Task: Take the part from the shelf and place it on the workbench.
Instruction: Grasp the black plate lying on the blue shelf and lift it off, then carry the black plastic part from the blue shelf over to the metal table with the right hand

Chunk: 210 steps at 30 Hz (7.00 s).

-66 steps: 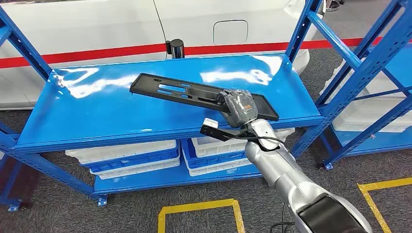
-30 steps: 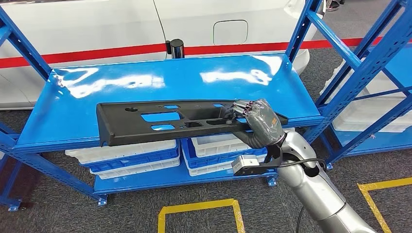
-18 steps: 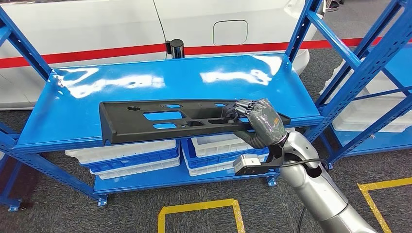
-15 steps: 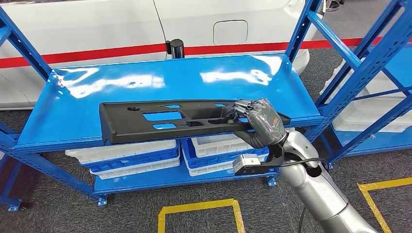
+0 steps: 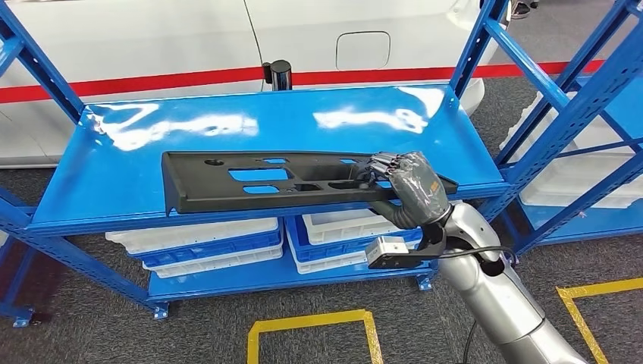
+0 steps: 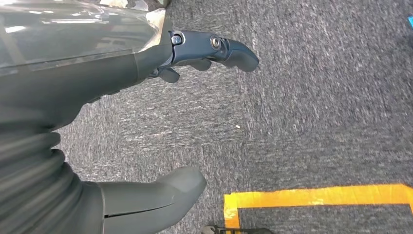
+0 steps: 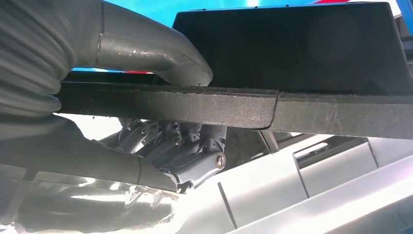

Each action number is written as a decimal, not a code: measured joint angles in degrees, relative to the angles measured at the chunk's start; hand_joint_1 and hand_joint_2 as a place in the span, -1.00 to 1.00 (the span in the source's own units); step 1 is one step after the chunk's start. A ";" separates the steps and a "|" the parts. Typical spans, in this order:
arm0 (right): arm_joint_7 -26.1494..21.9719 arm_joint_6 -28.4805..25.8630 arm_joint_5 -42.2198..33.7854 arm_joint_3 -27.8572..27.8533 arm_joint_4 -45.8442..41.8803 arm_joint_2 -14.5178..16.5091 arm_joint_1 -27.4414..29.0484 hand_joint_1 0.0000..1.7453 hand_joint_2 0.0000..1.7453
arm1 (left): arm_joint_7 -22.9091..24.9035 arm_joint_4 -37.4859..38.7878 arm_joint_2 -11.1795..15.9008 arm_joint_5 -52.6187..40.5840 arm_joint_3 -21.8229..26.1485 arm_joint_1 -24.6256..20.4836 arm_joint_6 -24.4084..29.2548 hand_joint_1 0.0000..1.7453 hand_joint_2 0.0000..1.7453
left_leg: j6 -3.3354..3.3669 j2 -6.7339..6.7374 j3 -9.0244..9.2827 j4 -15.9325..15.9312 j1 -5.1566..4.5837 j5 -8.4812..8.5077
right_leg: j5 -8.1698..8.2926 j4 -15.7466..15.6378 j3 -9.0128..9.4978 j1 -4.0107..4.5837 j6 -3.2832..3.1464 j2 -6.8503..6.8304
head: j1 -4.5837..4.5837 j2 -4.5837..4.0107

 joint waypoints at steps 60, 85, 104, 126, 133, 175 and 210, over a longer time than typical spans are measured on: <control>0.24 0.00 1.99 -2.82 1.10 1.24 2.16 1.00 1.00 | -1.07 -0.07 0.50 -0.74 -0.02 -0.66 -0.59 -1.00 1.00 | 1.29 0.97 -0.07 -2.85 1.00 3.26 | 1.59 6.23 -8.88 1.07 -2.04 -0.14 | 0.19 0.00; 0.22 -0.23 2.32 -3.94 1.14 0.85 3.74 1.00 1.00 | -1.09 -0.07 0.59 -1.54 -0.03 -0.92 -0.81 -1.00 1.00 | -1.67 0.20 1.17 -0.55 1.65 -0.12 | 4.71 0.85 -5.40 0.21 -1.51 -0.11 | 0.23 0.00; 0.24 -1.49 2.78 -5.51 1.56 0.98 3.63 1.00 1.00 | -1.25 -0.07 0.20 -0.92 0.00 -0.82 -0.49 -1.00 1.00 | -0.94 0.48 -6.71 0.37 0.44 5.91 | 0.09 -0.27 0.16 0.49 -2.57 -0.17 | 0.48 0.00; 1.84 -1.81 5.86 -6.01 0.83 4.18 3.73 1.00 1.00 | -1.29 -0.07 0.30 -0.48 0.07 -0.70 -0.46 -1.00 1.00 | 0.83 0.77 -3.78 -1.71 1.19 5.23 | -3.20 15.62 -8.85 0.38 -0.06 -0.25 | 0.61 0.00; 1.70 -1.66 6.37 -6.70 0.76 4.80 3.91 1.00 1.00 | -1.38 -0.07 0.38 -0.47 0.14 -0.59 -0.49 -1.00 1.00 | -0.96 0.63 -6.14 -0.26 0.85 7.21 | -0.85 0.04 0.63 1.06 -1.53 -0.16 | 0.60 0.00; 1.14 -1.24 5.49 -11.75 0.61 4.87 4.93 1.00 1.00 | -1.58 -0.08 0.54 -1.00 1.02 -0.54 -0.64 -1.00 1.00 | -1.45 0.28 -0.07 1.83 1.42 -0.16 | 4.33 0.69 -4.76 1.03 -3.06 -0.12 | 0.60 0.00; -0.03 -3.30 4.08 -13.16 2.52 2.16 4.47 1.00 1.00 | -0.86 -0.09 0.50 -1.52 1.02 -0.99 -0.46 -1.00 1.00 | 0.28 0.36 0.12 -1.00 0.79 1.39 | 4.09 1.44 -5.18 0.94 -1.10 -0.17 | 0.42 0.00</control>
